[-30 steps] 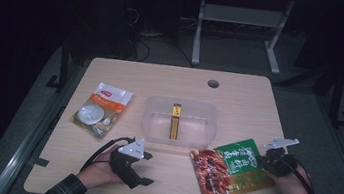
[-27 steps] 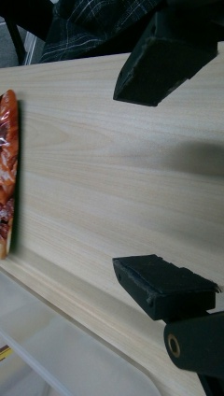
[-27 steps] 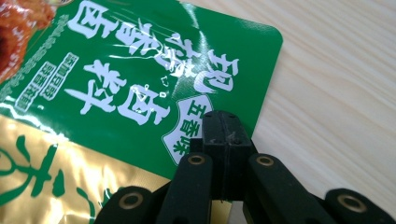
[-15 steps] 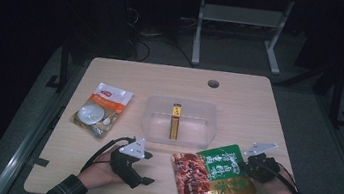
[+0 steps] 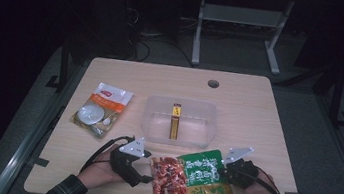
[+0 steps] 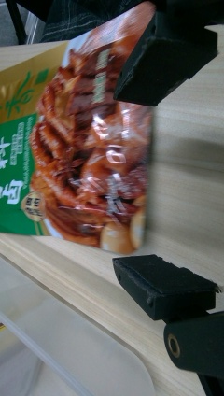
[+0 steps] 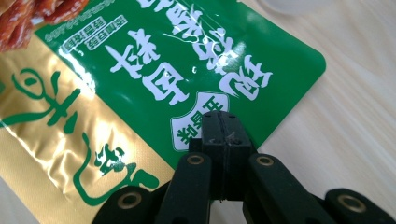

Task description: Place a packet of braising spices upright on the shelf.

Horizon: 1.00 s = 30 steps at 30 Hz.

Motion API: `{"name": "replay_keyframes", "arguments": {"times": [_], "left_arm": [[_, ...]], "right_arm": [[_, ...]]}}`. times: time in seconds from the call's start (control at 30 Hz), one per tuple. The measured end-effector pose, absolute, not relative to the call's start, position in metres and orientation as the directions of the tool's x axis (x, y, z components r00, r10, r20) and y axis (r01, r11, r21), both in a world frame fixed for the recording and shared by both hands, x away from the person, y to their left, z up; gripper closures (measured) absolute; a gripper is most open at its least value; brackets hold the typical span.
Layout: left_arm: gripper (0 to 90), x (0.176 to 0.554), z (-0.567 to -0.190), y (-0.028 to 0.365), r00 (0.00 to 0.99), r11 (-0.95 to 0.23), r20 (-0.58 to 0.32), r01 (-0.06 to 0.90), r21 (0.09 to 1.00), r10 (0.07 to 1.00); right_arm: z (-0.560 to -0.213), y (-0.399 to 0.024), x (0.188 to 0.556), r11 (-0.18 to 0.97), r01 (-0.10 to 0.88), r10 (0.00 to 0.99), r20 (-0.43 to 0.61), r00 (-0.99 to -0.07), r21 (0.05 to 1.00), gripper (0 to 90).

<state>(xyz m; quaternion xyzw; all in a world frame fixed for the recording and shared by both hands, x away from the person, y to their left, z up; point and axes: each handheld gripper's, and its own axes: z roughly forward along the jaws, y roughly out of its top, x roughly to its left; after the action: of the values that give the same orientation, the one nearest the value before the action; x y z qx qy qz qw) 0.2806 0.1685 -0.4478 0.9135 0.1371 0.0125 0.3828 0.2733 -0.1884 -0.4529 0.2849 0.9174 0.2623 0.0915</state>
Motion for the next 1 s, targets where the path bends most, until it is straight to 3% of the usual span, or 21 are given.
{"name": "replay_keyframes", "arguments": {"times": [0.3, 0.47, 0.57, 0.67, 0.73, 0.77, 0.9, 1.0], "left_arm": [[16.1, 0.281, -0.448, 0.170, 0.958, -0.668, -0.095, 0.258, 0.698, 0.271], [16.0, 0.281, -0.448, 0.169, 0.953, -0.653, -0.105, 0.271, 0.708, 0.283], [16.4, 0.282, -0.447, 0.167, 0.954, -0.659, -0.094, 0.266, 0.703, 0.285], [16.4, 0.283, -0.448, 0.163, 0.952, -0.665, -0.089, 0.270, 0.696, 0.293], [16.0, 0.287, -0.447, 0.159, 0.947, -0.667, -0.091, 0.284, 0.689, 0.309], [16.1, 0.287, -0.447, 0.159, 0.947, -0.667, -0.091, 0.284, 0.689, 0.309], [16.0, 0.296, -0.452, 0.146, 0.948, -0.687, -0.112, 0.295, 0.664, 0.299], [15.5, 0.298, -0.452, 0.138, 0.952, -0.696, -0.098, 0.280, 0.661, 0.290]], "right_arm": [[-0.454, -0.165, 0.265, 0.735, 0.407, 0.513, -0.051, -0.857, 0.542, 89.8], [-0.451, -0.170, 0.264, 0.691, 0.443, 0.539, 0.001, -0.843, 0.571, 85.0], [-0.445, -0.177, 0.261, 0.661, 0.441, 0.560, -0.007, -0.829, 0.607, 72.4], [-0.444, -0.182, 0.258, 0.649, 0.450, 0.573, -0.005, -0.820, 0.613, 70.0], [-0.442, -0.194, 0.255, 0.611, 0.467, 0.610, -0.004, -0.792, 0.639, 59.0], [-0.442, -0.194, 0.255, 0.611, 0.467, 0.610, -0.004, -0.792, 0.639, 59.0], [-0.446, -0.206, 0.252, 0.569, 0.513, 0.675, -0.009, -0.738, 0.643, 42.4], [-0.447, -0.212, 0.248, 0.534, 0.534, 0.706, 0.001, -0.708, 0.656, 38.2]]}}
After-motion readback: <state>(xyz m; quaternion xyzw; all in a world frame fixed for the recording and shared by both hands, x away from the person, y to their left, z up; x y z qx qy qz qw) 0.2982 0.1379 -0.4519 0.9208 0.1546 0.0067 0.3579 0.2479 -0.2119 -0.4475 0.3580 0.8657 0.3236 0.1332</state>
